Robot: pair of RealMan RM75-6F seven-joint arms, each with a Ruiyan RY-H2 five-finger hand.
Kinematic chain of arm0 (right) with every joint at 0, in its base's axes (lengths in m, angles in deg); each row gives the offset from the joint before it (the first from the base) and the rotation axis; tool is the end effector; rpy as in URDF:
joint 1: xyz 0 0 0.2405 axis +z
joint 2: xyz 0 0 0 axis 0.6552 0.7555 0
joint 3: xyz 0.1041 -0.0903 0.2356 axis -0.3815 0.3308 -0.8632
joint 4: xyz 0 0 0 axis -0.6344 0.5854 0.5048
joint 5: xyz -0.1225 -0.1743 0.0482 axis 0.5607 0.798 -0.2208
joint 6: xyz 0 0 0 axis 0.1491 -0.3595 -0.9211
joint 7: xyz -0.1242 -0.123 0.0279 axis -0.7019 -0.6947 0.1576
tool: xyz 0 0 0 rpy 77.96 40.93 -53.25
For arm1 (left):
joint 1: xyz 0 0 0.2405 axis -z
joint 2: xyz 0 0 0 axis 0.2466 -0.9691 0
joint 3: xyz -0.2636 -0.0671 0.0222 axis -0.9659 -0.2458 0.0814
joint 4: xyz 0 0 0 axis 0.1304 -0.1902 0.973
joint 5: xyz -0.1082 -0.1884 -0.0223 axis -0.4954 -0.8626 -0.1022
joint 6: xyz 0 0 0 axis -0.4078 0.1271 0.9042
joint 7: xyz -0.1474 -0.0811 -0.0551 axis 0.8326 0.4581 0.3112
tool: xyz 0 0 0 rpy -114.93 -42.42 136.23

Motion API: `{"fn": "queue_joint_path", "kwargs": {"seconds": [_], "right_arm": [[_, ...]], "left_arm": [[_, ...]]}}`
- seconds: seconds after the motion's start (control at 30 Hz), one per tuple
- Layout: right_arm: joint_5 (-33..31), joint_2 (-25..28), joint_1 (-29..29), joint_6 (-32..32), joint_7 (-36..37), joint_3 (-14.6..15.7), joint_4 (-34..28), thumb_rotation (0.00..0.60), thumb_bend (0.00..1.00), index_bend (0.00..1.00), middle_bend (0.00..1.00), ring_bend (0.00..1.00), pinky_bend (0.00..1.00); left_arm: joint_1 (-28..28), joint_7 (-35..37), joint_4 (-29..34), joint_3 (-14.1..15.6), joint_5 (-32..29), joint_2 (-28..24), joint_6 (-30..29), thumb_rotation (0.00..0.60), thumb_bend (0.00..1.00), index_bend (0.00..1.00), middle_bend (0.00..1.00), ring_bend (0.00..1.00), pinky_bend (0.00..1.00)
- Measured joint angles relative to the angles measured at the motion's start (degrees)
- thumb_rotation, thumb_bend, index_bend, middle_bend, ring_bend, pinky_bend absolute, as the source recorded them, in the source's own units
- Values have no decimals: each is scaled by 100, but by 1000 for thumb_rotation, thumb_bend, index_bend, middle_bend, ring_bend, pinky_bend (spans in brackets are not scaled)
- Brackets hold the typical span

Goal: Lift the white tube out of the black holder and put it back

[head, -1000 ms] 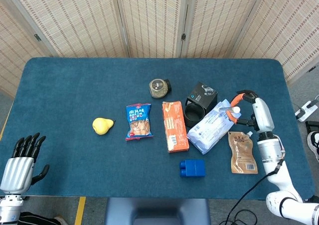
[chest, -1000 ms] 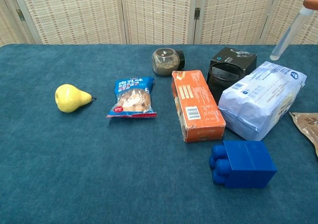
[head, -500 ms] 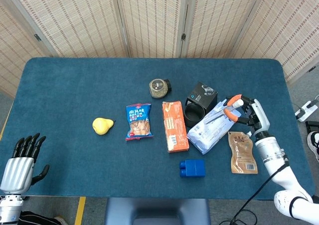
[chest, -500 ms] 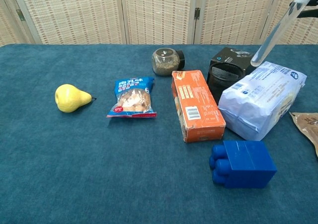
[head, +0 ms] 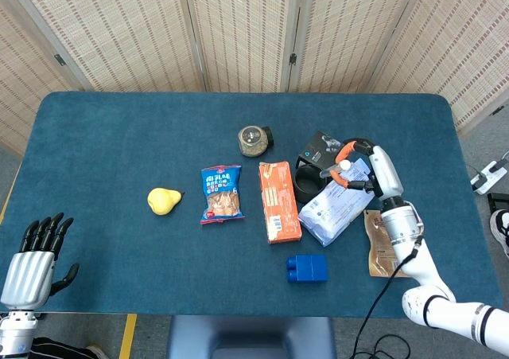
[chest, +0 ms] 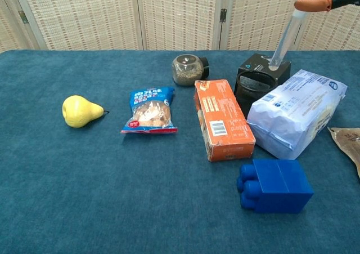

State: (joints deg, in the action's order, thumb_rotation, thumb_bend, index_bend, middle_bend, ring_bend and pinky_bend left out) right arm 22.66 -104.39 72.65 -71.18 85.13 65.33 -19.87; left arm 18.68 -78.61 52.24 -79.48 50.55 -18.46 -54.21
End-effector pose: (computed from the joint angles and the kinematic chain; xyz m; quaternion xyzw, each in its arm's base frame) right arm -0.1797 -0.4024 0.1026 0.4500 -0.5819 0.5926 0.3282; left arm -0.2965 0.2076 0.1349 -0.6171 -0.3490 -0.3659 0.6030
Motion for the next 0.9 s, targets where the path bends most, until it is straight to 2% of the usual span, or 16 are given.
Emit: {"fn": "queue_joint_path", "kwargs": {"seconds": [0.27, 0.53, 0.83, 0.9], "right_arm": [[-174, -522, 234, 147, -198, 66, 512, 600, 435, 698, 463, 221, 137], [-59, -1094, 432, 414, 126, 154, 1231, 600, 436, 698, 460, 220, 137], [101, -1409, 542, 641, 160, 337, 1761, 600, 436, 696, 440, 218, 136], [130, -1455, 550, 657, 130, 372, 1860, 600, 433, 651, 400, 191, 132]], "left_arm": [[4, 38, -49, -2, -25, 26, 18, 600, 350, 124, 79, 34, 79], [-16, 61, -77, -5, -62, 11, 3, 600, 350, 124, 79, 34, 79], [-28, 75, -100, 13, -79, 22, 18, 600, 350, 124, 78, 35, 79], [-31, 78, -101, 11, -82, 21, 12, 600, 350, 124, 78, 34, 79]]}}
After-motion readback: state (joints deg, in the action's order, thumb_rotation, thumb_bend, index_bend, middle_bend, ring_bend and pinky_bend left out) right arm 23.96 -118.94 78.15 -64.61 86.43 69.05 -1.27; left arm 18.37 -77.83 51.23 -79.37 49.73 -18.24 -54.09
